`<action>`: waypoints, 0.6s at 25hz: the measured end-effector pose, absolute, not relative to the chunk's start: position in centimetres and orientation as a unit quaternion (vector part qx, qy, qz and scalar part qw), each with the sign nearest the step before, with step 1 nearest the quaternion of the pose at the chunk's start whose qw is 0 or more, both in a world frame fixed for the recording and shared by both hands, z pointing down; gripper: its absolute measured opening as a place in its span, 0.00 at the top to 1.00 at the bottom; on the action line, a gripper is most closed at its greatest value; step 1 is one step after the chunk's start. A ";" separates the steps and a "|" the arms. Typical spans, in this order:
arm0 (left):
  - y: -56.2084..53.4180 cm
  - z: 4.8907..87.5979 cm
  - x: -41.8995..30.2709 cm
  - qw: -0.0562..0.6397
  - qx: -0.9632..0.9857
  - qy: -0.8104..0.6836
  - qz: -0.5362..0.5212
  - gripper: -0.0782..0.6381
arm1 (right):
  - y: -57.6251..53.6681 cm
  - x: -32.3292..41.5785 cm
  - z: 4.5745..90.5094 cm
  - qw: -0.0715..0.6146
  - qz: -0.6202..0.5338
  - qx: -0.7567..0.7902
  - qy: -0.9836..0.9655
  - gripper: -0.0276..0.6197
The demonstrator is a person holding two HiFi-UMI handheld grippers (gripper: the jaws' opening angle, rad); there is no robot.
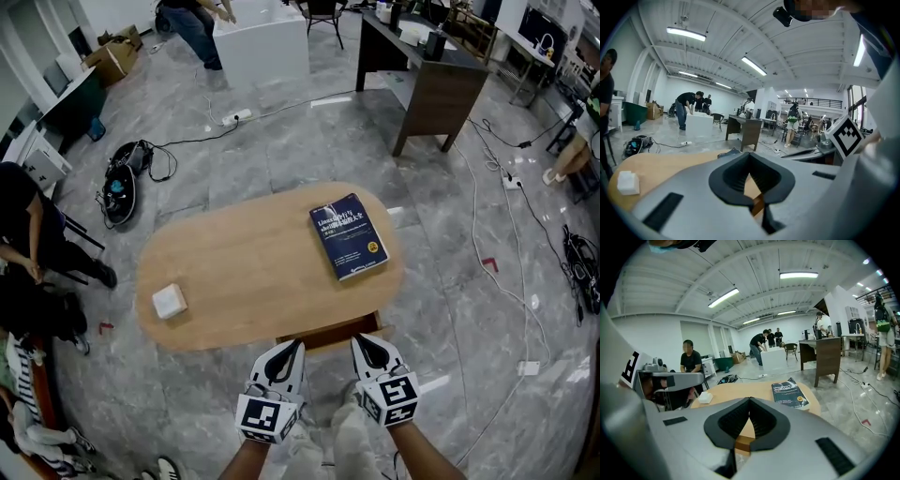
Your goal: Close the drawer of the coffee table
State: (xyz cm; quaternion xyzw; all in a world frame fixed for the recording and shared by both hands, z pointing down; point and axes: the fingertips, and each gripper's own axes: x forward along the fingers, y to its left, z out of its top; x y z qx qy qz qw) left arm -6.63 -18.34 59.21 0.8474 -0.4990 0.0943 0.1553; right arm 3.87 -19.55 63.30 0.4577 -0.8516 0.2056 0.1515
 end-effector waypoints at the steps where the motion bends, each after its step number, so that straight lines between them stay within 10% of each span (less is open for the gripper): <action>1: -18.3 59.5 -6.7 0.155 0.848 -0.498 0.096 0.89 | -19.5 3.8 63.7 0.153 0.208 0.457 -0.851 0.94; 15: -17.6 63.9 -7.3 0.172 0.840 -0.504 0.106 0.89 | -18.1 3.3 69.4 0.173 0.231 0.450 -0.845 0.94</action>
